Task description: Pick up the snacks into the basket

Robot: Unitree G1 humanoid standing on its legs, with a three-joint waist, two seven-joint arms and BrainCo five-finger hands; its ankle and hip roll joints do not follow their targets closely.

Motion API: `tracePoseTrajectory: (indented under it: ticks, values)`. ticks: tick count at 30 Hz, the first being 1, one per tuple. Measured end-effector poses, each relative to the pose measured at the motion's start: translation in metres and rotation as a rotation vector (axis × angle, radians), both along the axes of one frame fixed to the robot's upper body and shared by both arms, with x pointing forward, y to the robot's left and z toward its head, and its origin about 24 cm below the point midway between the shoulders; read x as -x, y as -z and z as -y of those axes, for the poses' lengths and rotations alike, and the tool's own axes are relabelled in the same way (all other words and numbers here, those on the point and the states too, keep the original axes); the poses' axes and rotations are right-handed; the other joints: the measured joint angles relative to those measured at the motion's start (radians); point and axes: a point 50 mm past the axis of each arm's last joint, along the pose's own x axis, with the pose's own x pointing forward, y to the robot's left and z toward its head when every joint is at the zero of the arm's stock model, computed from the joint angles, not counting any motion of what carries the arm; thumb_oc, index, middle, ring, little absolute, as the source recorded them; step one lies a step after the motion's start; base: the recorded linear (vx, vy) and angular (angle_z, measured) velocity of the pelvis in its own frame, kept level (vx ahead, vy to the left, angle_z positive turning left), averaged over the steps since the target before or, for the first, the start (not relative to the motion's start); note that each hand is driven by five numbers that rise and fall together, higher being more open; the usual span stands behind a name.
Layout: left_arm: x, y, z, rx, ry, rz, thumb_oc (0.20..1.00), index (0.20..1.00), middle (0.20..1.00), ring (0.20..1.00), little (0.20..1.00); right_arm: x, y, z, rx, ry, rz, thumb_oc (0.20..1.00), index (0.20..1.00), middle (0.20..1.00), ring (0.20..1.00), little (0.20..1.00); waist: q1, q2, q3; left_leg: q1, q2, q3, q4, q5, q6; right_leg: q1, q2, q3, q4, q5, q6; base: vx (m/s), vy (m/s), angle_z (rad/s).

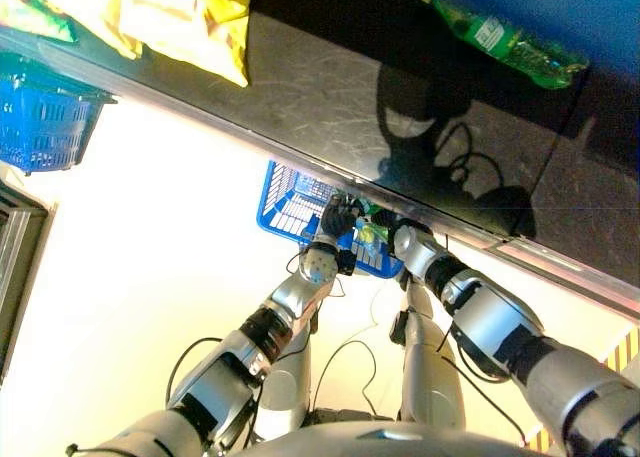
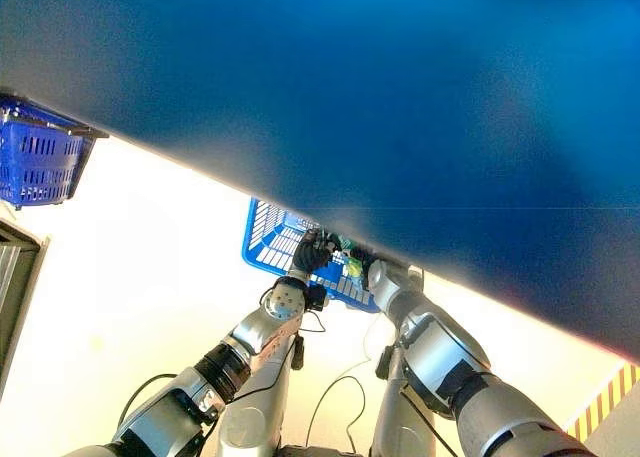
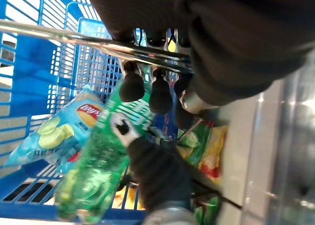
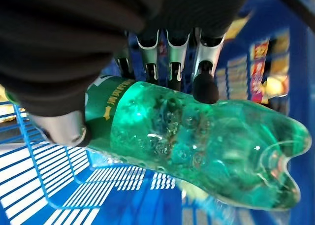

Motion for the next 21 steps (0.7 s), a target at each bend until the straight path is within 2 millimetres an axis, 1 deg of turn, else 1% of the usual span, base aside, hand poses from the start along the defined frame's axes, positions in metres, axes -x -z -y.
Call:
tracePoseTrajectory:
  ticks: [3,4,7,8,10,11,12,13,15,16,18,21]
  values:
    - [0.002,-0.001,0.006,0.015,0.026,-0.005,0.200,0.200,0.200,0.200,0.200,0.001,0.004,0.007,0.012,0.028,-0.023,0.200,0.200,0.200,0.200,0.200,0.006,0.020,-0.013,-0.024,-0.005,-0.020,0.006,0.003,-0.001,-0.009,-0.004,-0.015,0.000,0.000,0.000,0.00,0.007,0.18]
    - [0.002,-0.004,0.010,0.033,0.034,-0.001,0.200,0.200,0.200,0.200,0.200,0.000,0.002,0.012,0.016,0.048,-0.021,0.200,0.200,0.200,0.200,0.200,0.016,0.025,-0.018,-0.037,-0.004,-0.028,0.007,0.008,-0.002,-0.018,-0.004,-0.024,0.004,0.000,-0.001,0.00,0.008,0.13]
    - [0.003,-0.015,0.015,0.082,0.053,0.021,0.200,0.200,0.200,0.200,0.200,-0.007,-0.009,0.021,0.021,0.080,0.015,0.200,0.200,0.200,0.200,0.200,0.035,0.026,-0.018,-0.074,-0.007,-0.047,0.008,0.019,-0.005,-0.051,-0.005,-0.032,0.014,0.005,-0.006,0.00,0.023,0.13]
    - [0.004,-0.024,0.018,0.104,0.068,0.044,0.200,0.200,0.200,0.200,0.200,-0.012,-0.018,0.025,0.015,0.111,0.055,1.000,1.000,1.000,1.000,1.000,0.043,0.028,-0.017,-0.105,-0.011,-0.067,0.006,0.031,-0.007,-0.077,-0.006,-0.035,0.018,0.011,-0.007,0.00,0.028,0.23]
    - [0.005,-0.028,0.020,0.121,0.077,0.055,0.200,0.200,0.200,0.200,0.200,-0.016,-0.026,0.030,-0.027,0.164,0.095,1.000,1.000,1.000,1.000,1.000,0.059,0.034,-0.012,-0.129,-0.015,-0.081,0.005,0.036,-0.006,-0.095,-0.011,-0.035,0.020,0.017,-0.005,0.01,0.033,0.25]
    - [0.005,-0.030,0.021,0.134,0.081,0.055,0.200,0.200,0.200,0.200,0.200,-0.018,-0.031,0.030,-0.063,0.186,0.119,1.000,1.000,1.000,1.000,1.000,0.061,0.045,-0.003,-0.140,-0.022,-0.084,0.003,0.038,-0.006,-0.104,-0.018,-0.035,0.028,0.017,-0.003,0.01,0.023,0.22]
    - [0.004,-0.031,0.021,0.136,0.081,0.057,0.200,0.200,0.200,0.200,0.200,-0.019,-0.033,0.028,-0.069,0.182,0.126,1.000,1.000,1.000,1.000,1.000,0.064,0.046,0.001,-0.142,-0.025,-0.084,0.002,0.038,-0.006,-0.109,-0.021,-0.035,0.031,0.018,-0.001,0.01,0.025,0.18]
    - [0.004,-0.032,0.020,0.139,0.079,0.054,0.200,0.200,0.200,0.200,0.200,-0.020,-0.035,0.023,-0.087,0.170,0.134,1.000,1.000,1.000,1.000,1.000,0.070,0.053,0.007,-0.150,-0.031,-0.088,0.002,0.038,-0.006,-0.115,-0.027,-0.035,0.032,0.020,0.001,0.01,0.019,0.04]
    - [0.004,-0.031,0.020,0.146,0.068,0.043,0.200,0.200,0.200,0.200,0.200,-0.020,-0.035,0.015,-0.117,0.156,0.136,1.000,1.000,1.000,1.000,1.000,0.078,0.055,0.008,-0.158,-0.036,-0.089,0.002,0.045,-0.003,-0.125,-0.031,-0.034,0.033,0.023,0.004,0.00,0.000,0.00]
    - [0.002,-0.031,0.017,0.143,0.052,0.046,0.200,0.200,0.200,0.200,0.200,-0.019,-0.033,0.007,-0.135,0.145,0.128,1.000,1.000,1.000,1.000,1.000,0.082,0.055,0.009,-0.158,-0.038,-0.093,0.001,0.060,0.003,-0.122,-0.031,-0.035,0.033,0.023,0.006,0.01,0.012,0.03]
    - [0.003,-0.028,0.016,0.129,0.052,0.031,0.200,0.200,0.200,0.200,0.200,-0.018,-0.032,0.001,-0.166,0.143,0.121,1.000,1.000,1.000,1.000,1.000,0.083,0.055,0.010,-0.158,-0.046,-0.097,-0.001,0.065,0.003,-0.121,-0.038,-0.037,0.034,0.021,0.011,0.02,0.020,0.09]
    - [0.004,-0.022,0.015,0.108,0.050,0.011,0.200,0.200,0.200,0.200,0.200,-0.016,-0.029,0.000,-0.219,0.157,0.115,1.000,1.000,1.000,1.000,1.000,0.080,0.055,0.010,-0.153,-0.053,-0.094,-0.004,0.070,0.010,-0.115,-0.045,-0.039,0.034,0.021,0.016,0.01,0.030,0.06]
